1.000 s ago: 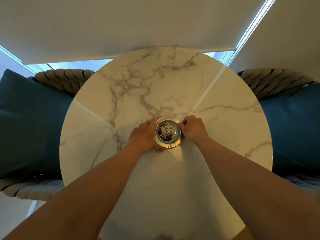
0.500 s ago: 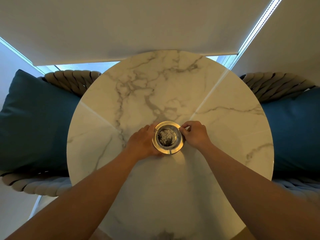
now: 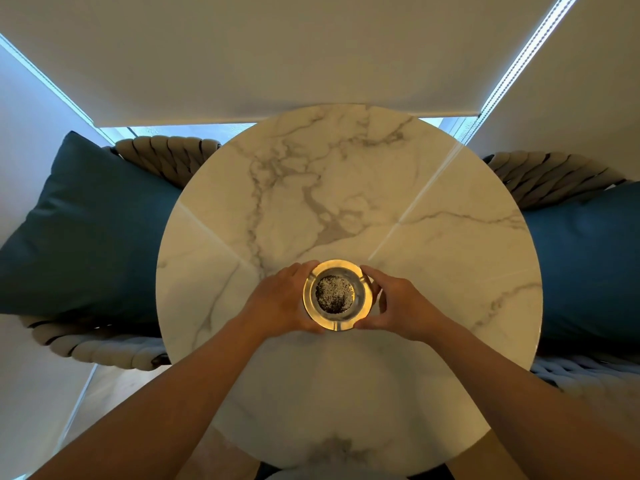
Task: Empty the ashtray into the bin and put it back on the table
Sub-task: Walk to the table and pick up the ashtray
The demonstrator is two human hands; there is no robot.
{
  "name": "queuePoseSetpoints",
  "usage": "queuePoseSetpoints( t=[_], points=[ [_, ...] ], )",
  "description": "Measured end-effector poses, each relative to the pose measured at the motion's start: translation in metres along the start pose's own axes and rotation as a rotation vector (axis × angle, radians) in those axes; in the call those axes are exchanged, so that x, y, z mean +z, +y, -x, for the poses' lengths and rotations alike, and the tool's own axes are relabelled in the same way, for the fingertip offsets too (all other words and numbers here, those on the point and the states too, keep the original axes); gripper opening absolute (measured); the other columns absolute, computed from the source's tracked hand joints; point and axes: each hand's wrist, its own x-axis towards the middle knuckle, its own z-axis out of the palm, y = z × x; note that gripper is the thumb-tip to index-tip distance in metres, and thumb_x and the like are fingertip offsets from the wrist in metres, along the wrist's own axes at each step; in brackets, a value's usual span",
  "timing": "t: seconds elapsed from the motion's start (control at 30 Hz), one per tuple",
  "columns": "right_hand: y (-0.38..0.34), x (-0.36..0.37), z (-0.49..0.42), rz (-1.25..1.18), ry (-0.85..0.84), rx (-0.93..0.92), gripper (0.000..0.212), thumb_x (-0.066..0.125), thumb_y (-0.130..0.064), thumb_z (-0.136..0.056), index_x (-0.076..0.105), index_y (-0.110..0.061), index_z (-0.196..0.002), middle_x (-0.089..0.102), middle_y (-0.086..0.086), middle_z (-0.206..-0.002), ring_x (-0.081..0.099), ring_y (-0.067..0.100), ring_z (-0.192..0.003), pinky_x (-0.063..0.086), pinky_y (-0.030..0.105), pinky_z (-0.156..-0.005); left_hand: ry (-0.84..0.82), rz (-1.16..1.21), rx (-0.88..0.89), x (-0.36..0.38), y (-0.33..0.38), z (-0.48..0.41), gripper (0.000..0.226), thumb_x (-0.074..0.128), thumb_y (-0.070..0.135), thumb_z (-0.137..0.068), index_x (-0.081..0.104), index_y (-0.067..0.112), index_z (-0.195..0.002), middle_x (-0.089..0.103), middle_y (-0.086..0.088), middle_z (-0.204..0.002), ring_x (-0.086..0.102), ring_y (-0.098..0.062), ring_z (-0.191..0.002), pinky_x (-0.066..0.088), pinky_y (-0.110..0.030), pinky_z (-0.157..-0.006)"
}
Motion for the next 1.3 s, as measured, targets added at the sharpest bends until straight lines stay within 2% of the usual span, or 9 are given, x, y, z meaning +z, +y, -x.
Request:
queuePoseSetpoints(
  t=[0.1,0.2,0.3,0.4,0.63,0.8,0.87,0.93,1.3],
  points=[
    [-0.008,0.003,0.004,0.025,-0.018,-0.022,0.101,0.091,-0.039,-0.051,0.040,-0.028,-0.138,0.053,-0.027,-0.097,0.050,-0.011,-0.083,0.037,0.008,-0.067,0.007,0.009,0.007,-0.003,0.002,0.010,0.108,0.086,0.062,-0.045,0.035,0.040,-0.138,0.055,0.014,-0.130,0.054,-0.011,-0.116,0.048,-0.035,-0.092],
    [-0.015,0.007,0.010,0.051,-0.036,0.007,0.103,0.091,-0.041,-0.051,0.039,-0.025,-0.138,0.058,-0.013,-0.114,0.050,-0.001,-0.089,0.040,0.017,-0.077,-0.002,0.006,0.013,-0.004,0.002,0.020,0.109,0.085,0.065,-0.045,0.033,0.040,-0.138,0.056,0.014,-0.129,0.055,-0.011,-0.115,0.050,-0.037,-0.090],
    [-0.020,0.013,0.019,0.090,-0.038,0.045,0.110,0.090,-0.044,-0.052,0.034,-0.019,-0.144,0.054,-0.004,-0.132,0.050,0.013,-0.115,0.043,0.032,-0.097,-0.026,-0.017,0.016,-0.002,0.000,0.029,0.111,0.083,0.066,-0.045,0.031,0.038,-0.138,0.055,0.012,-0.127,0.054,-0.012,-0.113,0.049,-0.036,-0.089],
    [-0.024,0.020,0.028,0.138,-0.030,0.065,0.113,0.088,-0.048,-0.053,0.032,-0.017,-0.145,0.047,-0.001,-0.142,0.041,0.016,-0.129,0.036,0.031,-0.106,-0.036,-0.034,0.039,0.002,-0.004,0.036,0.112,0.085,0.065,-0.046,0.031,0.035,-0.139,0.055,0.010,-0.126,0.054,-0.014,-0.112,0.048,-0.035,-0.089],
    [-0.032,0.043,0.050,0.125,0.056,0.087,0.113,0.089,-0.049,-0.051,0.034,-0.014,-0.144,0.046,0.001,-0.144,0.040,0.016,-0.132,0.035,0.028,-0.108,-0.071,-0.022,0.088,0.004,-0.011,0.050,0.114,0.085,0.063,-0.045,0.031,0.032,-0.141,0.055,0.009,-0.131,0.055,-0.017,-0.115,0.048,-0.039,-0.093],
    [-0.040,0.060,0.063,0.109,0.104,0.108,0.114,0.089,-0.050,-0.051,0.033,-0.015,-0.144,0.045,0.002,-0.145,0.040,0.017,-0.133,0.037,0.032,-0.107,-0.104,-0.025,0.120,0.003,-0.016,0.059,0.116,0.085,0.064,-0.043,0.029,0.035,-0.141,0.054,0.007,-0.132,0.056,-0.019,-0.115,0.049,-0.040,-0.092],
    [-0.043,0.066,0.069,0.108,0.113,0.119,0.115,0.089,-0.049,-0.051,0.032,-0.015,-0.146,0.042,0.001,-0.147,0.037,0.016,-0.135,0.033,0.027,-0.108,-0.111,-0.029,0.136,0.004,-0.017,0.066,0.116,0.086,0.063,-0.045,0.028,0.034,-0.141,0.053,0.007,-0.133,0.056,-0.018,-0.116,0.050,-0.039,-0.092],
    [-0.046,0.070,0.077,0.113,0.113,0.121,0.117,0.089,-0.049,-0.052,0.030,-0.016,-0.147,0.040,0.000,-0.150,0.035,0.015,-0.137,0.029,0.023,-0.108,-0.115,-0.038,0.146,0.005,-0.018,0.075,0.116,0.087,0.061,-0.046,0.028,0.033,-0.142,0.053,0.007,-0.134,0.055,-0.017,-0.116,0.050,-0.039,-0.093],
    [-0.043,0.075,0.135,0.194,0.023,0.030,0.116,0.084,-0.057,-0.055,0.025,-0.021,-0.148,0.032,-0.001,-0.155,0.028,0.013,-0.141,0.025,0.022,-0.110,-0.025,0.012,0.130,0.046,0.007,0.142,0.117,0.088,0.060,-0.048,0.032,0.025,-0.145,0.049,0.008,-0.139,0.049,-0.011,-0.122,0.045,-0.034,-0.102]
  ],
)
